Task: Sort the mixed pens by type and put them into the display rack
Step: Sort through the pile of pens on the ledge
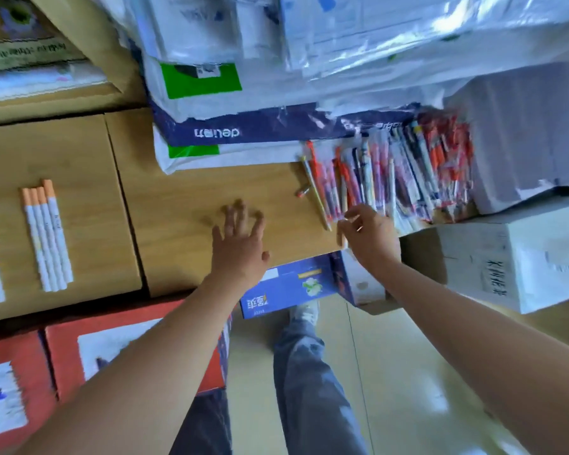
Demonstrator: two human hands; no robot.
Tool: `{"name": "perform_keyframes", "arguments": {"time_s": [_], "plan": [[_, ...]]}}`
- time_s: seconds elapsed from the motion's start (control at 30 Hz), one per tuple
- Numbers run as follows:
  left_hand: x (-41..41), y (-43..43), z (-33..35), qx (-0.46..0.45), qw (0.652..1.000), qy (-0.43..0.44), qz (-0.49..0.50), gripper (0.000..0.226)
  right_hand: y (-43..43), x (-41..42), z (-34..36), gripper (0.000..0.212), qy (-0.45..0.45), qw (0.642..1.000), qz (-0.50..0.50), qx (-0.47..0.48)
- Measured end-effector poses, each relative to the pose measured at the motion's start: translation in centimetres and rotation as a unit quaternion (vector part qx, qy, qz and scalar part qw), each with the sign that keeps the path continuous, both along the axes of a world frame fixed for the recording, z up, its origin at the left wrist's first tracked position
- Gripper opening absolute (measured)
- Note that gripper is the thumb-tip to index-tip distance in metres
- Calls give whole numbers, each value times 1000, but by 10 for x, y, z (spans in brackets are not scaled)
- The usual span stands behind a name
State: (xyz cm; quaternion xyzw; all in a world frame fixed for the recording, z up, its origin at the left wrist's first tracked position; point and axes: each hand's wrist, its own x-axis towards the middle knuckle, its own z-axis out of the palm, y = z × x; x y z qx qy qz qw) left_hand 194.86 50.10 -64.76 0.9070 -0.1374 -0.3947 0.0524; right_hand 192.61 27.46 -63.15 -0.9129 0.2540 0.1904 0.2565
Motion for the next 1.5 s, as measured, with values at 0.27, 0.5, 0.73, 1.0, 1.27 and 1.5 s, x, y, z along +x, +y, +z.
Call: {"name": "perform_keyframes", "arguments": {"time_s": [0.27,0.5,0.73,1.0,1.27,1.5], "plan": [[14,-66,13,4,986,-108,124,42,-63,19,-10,25,29,995,23,-87],[17,-111,15,-150,978,-116,82,46,-70,17,-21,28,32,995,46,-84],[17,-131,4,-157,983,-91,6,40,-74,17,-24,15,-14,995,73,-62],[20,-139,-1,-118,983,-135,46,19,-69,23,-26,24,-47,989,124,-63],[19,-141,-13,-76,980,-152,104,23,-71,32,-27,26,-21,993,102,-53],[20,-153,-18,1,987,-113,112,37,-74,36,-29,21,-42,998,50,-2]]}}
